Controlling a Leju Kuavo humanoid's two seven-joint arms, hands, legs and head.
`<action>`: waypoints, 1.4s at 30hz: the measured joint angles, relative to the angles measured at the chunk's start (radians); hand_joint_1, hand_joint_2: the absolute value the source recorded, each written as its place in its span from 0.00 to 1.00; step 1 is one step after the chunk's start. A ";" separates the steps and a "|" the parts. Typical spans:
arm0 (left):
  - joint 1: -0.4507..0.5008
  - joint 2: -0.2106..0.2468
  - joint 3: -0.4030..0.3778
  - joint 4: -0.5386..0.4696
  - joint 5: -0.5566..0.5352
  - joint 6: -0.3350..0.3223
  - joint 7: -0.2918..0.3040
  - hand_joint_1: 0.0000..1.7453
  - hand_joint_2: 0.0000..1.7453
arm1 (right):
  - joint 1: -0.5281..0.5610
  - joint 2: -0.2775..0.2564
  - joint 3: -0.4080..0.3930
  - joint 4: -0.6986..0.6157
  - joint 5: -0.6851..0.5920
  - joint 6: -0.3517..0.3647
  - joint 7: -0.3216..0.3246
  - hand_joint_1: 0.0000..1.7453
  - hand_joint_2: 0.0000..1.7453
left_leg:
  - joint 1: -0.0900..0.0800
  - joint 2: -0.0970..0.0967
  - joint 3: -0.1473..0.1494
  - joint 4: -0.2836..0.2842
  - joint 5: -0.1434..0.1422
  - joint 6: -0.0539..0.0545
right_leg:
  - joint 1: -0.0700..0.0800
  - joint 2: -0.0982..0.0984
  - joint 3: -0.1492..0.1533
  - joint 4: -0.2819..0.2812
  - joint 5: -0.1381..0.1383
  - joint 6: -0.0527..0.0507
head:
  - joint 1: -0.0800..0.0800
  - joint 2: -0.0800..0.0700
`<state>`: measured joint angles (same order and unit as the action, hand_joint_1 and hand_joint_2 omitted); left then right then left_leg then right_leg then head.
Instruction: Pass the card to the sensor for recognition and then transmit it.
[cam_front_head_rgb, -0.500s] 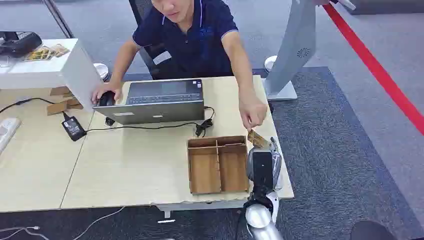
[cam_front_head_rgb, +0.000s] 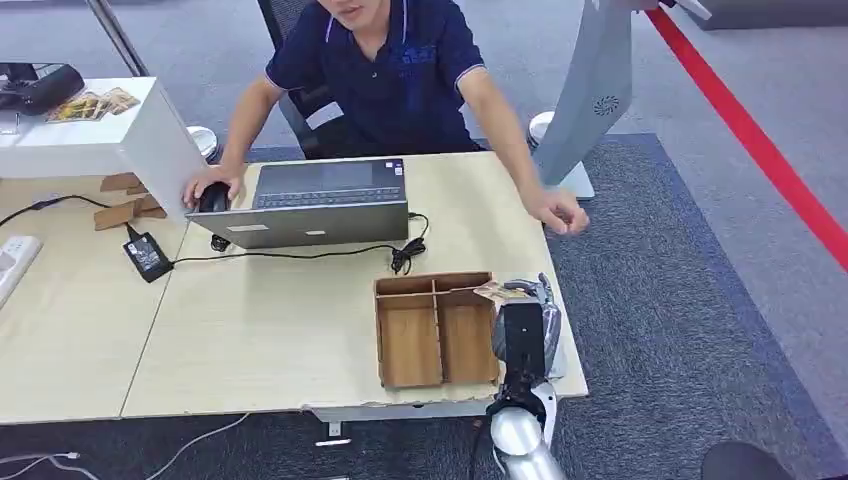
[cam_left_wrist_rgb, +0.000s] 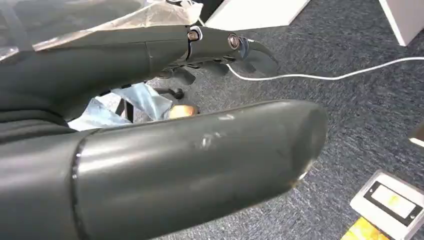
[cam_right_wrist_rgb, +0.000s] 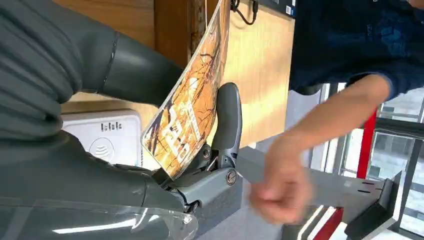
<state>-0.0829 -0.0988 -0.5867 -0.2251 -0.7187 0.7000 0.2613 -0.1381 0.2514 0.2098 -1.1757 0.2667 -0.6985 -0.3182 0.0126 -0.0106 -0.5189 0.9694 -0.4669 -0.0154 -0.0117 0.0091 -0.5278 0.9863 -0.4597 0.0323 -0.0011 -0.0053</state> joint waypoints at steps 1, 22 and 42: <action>0.000 0.000 0.000 0.000 0.000 0.000 0.000 0.00 0.00 | 0.000 0.000 0.000 0.001 0.000 0.000 0.000 1.00 1.00 | 0.000 0.000 0.000 0.000 0.000 0.000 | 0.000 0.000 0.000 0.000 0.000 0.000 | 0.000 0.000; 0.000 0.000 0.000 0.000 0.011 0.000 0.008 0.00 0.00 | 0.014 -0.006 -0.006 0.022 0.000 0.000 0.011 1.00 1.00 | 0.000 0.000 0.000 0.000 0.000 0.000 | 0.000 0.000 0.000 0.000 0.000 0.000 | 0.000 0.000; 0.001 0.003 0.001 0.000 0.012 0.000 0.024 0.00 0.00 | 0.056 -0.043 -0.123 0.093 0.073 -0.002 0.019 1.00 1.00 | 0.000 0.000 0.000 0.000 0.000 0.000 | 0.000 0.000 -0.001 0.000 0.000 0.000 | 0.000 0.000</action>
<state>-0.0819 -0.0957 -0.5856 -0.2251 -0.7065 0.7000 0.2857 -0.0820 0.2083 0.0870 -1.0826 0.3395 -0.7000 -0.2987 0.0126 -0.0101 -0.5193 0.9694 -0.4673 -0.0155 -0.0117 0.0093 -0.5288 0.9861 -0.4602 0.0322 -0.0011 -0.0053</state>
